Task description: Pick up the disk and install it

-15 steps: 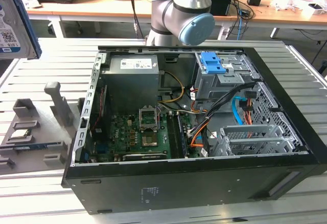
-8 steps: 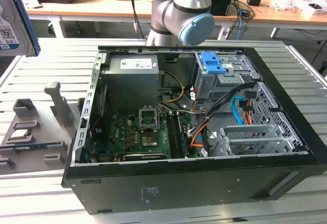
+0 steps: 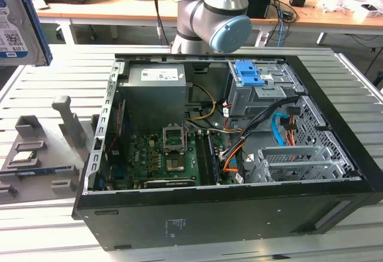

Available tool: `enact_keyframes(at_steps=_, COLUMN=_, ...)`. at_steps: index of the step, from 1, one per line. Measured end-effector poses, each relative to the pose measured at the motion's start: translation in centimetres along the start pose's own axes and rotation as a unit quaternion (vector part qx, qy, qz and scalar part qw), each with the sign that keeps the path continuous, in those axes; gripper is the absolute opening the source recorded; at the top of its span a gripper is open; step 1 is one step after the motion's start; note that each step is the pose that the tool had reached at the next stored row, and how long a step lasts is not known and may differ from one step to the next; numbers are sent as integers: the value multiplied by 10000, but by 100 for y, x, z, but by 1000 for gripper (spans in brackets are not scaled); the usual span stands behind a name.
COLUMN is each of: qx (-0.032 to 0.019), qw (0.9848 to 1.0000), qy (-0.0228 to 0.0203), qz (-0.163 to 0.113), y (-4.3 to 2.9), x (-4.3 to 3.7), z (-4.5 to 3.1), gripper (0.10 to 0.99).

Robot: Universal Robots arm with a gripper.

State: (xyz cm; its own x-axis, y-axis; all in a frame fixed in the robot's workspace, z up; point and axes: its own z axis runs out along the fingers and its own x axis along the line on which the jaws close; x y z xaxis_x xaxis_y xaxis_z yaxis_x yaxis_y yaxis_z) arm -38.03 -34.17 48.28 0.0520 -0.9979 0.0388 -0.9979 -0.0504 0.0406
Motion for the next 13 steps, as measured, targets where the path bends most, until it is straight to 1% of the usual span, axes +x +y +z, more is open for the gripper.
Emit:
enact_keyframes(at_steps=4, qx=0, qw=10000, qy=1, qz=0, y=-245, x=13, z=-9, gripper=365)
enact_keyframes(at_steps=5, qx=0, qw=10000, qy=1, qz=0, y=-291, x=15, z=-11, gripper=365)
enact_keyframes(at_steps=7, qx=0, qw=10000, qy=1, qz=0, y=-355, x=19, z=-13, gripper=365)
enact_keyframes(at_steps=9, qx=0, qw=10000, qy=1, qz=0, y=-478, x=25, z=-18, gripper=365)
enact_keyframes(at_steps=10, qx=-1, qw=10000, qy=2, qz=-1, y=-569, x=30, z=-23, gripper=365)
enact_keyframes(at_steps=11, qx=-1, qw=10000, qy=2, qz=0, y=-614, x=32, z=-24, gripper=365)
enact_keyframes(at_steps=13, qx=-1, qw=10000, qy=2, qz=0, y=-672, x=35, z=-25, gripper=365)
